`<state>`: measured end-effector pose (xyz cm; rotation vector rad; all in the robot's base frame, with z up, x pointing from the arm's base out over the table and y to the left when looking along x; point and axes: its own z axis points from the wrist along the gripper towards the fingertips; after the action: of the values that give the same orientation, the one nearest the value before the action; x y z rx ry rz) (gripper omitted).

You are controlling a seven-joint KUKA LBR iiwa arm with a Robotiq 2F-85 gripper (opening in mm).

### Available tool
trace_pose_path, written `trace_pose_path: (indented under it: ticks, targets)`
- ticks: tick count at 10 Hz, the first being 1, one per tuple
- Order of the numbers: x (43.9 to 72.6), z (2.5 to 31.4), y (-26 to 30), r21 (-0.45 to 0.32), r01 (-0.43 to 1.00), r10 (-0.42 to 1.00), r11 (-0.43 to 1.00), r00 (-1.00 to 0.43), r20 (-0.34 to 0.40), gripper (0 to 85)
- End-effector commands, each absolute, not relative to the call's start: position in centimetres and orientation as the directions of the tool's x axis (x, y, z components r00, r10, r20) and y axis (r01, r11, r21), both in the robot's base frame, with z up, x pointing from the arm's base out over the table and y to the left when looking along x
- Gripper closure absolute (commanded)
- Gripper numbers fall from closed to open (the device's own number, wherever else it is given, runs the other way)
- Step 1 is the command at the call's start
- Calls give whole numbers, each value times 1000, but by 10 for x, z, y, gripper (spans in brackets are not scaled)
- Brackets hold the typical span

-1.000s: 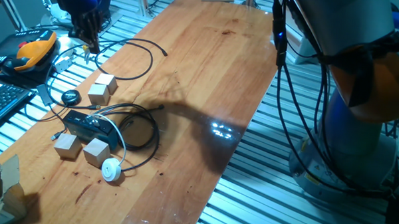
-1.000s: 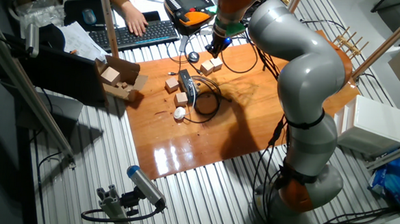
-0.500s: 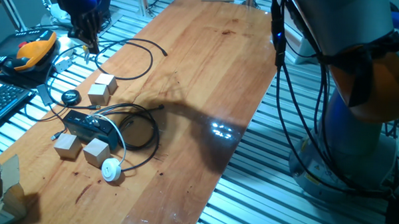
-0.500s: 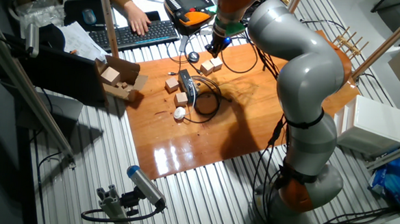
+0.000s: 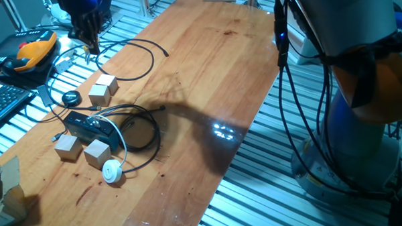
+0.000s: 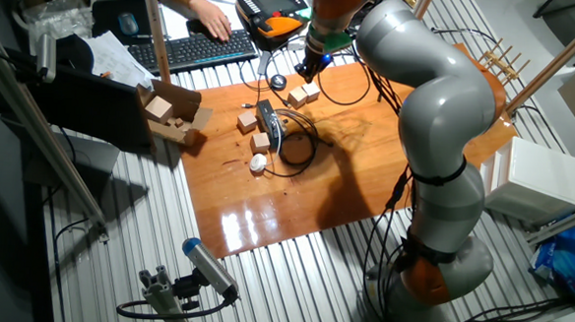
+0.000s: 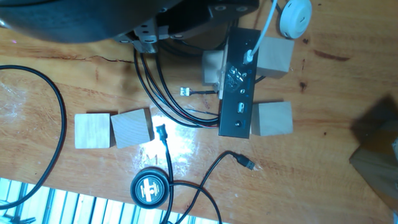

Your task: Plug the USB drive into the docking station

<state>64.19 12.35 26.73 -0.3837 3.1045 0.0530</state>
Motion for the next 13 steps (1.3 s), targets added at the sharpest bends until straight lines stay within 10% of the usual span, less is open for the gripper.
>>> trace_pose_path:
  ticks: [1,13]
  targets:
    - [641,268,123,31,-244,-243,969,-970,-14,850]
    - [645,263,125,42,-263,-263,964,-965,-4,850]
